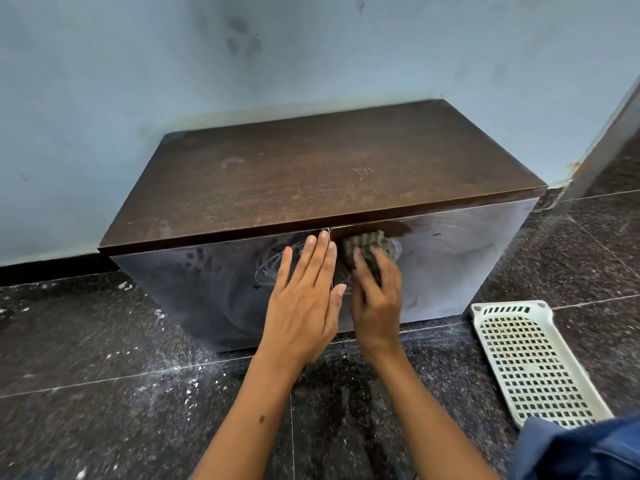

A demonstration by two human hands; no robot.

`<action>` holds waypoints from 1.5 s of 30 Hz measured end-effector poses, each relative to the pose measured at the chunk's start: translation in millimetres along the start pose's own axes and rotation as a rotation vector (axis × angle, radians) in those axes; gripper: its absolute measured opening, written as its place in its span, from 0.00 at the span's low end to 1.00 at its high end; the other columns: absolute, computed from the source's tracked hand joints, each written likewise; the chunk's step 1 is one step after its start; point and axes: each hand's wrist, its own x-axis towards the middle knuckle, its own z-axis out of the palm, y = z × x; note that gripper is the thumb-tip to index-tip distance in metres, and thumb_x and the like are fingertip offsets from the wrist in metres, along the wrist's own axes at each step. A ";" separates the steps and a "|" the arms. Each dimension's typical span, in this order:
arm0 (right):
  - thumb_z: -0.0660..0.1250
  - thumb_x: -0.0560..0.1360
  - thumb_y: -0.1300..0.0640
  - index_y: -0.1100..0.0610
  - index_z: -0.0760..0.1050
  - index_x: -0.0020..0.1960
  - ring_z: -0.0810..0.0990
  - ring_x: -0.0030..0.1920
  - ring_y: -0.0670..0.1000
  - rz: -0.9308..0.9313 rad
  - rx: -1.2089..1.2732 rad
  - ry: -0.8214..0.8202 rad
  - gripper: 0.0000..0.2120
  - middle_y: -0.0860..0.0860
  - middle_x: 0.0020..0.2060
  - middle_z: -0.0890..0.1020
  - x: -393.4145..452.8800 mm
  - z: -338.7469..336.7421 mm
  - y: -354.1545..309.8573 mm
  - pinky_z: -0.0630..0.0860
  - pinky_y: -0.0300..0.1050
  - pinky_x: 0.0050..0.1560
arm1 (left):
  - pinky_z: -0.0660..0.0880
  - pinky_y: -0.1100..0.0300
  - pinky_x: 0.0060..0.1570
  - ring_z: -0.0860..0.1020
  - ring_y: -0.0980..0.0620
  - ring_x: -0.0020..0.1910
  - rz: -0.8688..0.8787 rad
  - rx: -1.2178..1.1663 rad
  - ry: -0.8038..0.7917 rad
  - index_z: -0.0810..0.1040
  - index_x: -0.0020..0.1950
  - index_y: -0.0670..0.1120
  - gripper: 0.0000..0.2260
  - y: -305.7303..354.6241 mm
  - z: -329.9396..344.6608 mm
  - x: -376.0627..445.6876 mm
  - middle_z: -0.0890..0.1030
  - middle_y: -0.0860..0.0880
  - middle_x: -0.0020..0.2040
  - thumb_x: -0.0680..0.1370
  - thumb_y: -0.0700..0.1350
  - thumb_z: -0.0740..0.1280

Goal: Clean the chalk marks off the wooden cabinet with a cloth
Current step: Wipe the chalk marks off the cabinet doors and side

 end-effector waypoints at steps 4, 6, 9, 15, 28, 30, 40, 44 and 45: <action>0.66 0.75 0.67 0.57 0.71 0.66 0.67 0.65 0.51 0.309 0.109 0.072 0.20 0.60 0.64 0.71 -15.4 -2.6 16.7 0.74 0.59 0.61 | 0.49 0.48 0.73 0.55 0.48 0.76 -0.025 -0.002 -0.003 0.59 0.75 0.40 0.26 -5.1 -0.1 -3.0 0.59 0.45 0.76 0.82 0.52 0.46; 0.65 0.75 0.67 0.58 0.73 0.65 0.70 0.65 0.56 0.377 0.123 0.073 0.19 0.61 0.63 0.71 -14.7 -2.3 10.0 0.73 0.56 0.63 | 0.49 0.48 0.73 0.55 0.48 0.76 -0.017 -0.004 -0.011 0.60 0.75 0.40 0.25 -4.1 0.9 -4.2 0.59 0.44 0.76 0.82 0.52 0.47; 0.65 0.76 0.66 0.60 0.76 0.63 0.70 0.63 0.57 0.285 0.059 0.078 0.16 0.61 0.62 0.73 0.2 -3.5 -5.3 0.69 0.48 0.65 | 0.48 0.48 0.73 0.55 0.48 0.76 0.007 0.003 -0.018 0.59 0.76 0.40 0.25 -0.2 2.5 -2.0 0.58 0.44 0.77 0.82 0.52 0.47; 0.57 0.80 0.59 0.60 0.78 0.60 0.72 0.60 0.62 -0.034 -0.166 0.051 0.14 0.58 0.61 0.73 9.9 -9.2 14.8 0.73 0.50 0.59 | 0.50 0.48 0.73 0.55 0.48 0.76 0.014 -0.003 -0.023 0.59 0.76 0.40 0.26 4.0 5.5 3.4 0.57 0.44 0.77 0.82 0.52 0.47; 0.66 0.75 0.67 0.63 0.79 0.58 0.70 0.61 0.55 0.135 -0.016 0.120 0.13 0.60 0.59 0.76 33.2 -12.8 -35.4 0.69 0.44 0.62 | 0.45 0.51 0.75 0.49 0.53 0.77 -0.081 -0.173 0.054 0.54 0.77 0.42 0.27 2.1 -1.8 4.0 0.53 0.47 0.78 0.82 0.55 0.40; 0.64 0.76 0.65 0.63 0.77 0.61 0.68 0.62 0.55 0.123 -0.025 0.064 0.14 0.61 0.61 0.75 26.3 -10.7 -46.0 0.66 0.43 0.64 | 0.44 0.52 0.75 0.48 0.53 0.77 -0.091 -0.198 0.086 0.54 0.77 0.42 0.27 1.2 -3.3 4.7 0.53 0.47 0.78 0.82 0.55 0.40; 0.59 0.81 0.56 0.55 0.64 0.73 0.57 0.69 0.30 0.575 0.496 -0.135 0.20 0.48 0.74 0.61 1.1 3.8 -82.6 0.59 0.28 0.68 | 0.44 0.52 0.75 0.48 0.53 0.77 -0.139 -0.239 0.170 0.55 0.77 0.41 0.26 -5.5 -13.4 6.4 0.53 0.47 0.78 0.81 0.52 0.44; 0.61 0.80 0.58 0.56 0.66 0.71 0.58 0.73 0.40 0.553 0.557 -0.012 0.20 0.49 0.75 0.60 5.8 0.5 -91.0 0.62 0.42 0.72 | 0.43 0.53 0.75 0.48 0.53 0.77 -0.151 -0.247 0.193 0.55 0.77 0.40 0.27 -8.1 -20.2 6.2 0.53 0.45 0.78 0.81 0.52 0.44; 0.60 0.80 0.57 0.56 0.65 0.71 0.57 0.74 0.40 0.539 0.566 0.024 0.20 0.49 0.76 0.58 11.7 -1.1 -92.5 0.61 0.40 0.72 | 0.43 0.53 0.75 0.49 0.53 0.77 -0.153 -0.246 0.200 0.55 0.76 0.39 0.27 -8.7 -21.9 7.1 0.54 0.45 0.78 0.81 0.52 0.44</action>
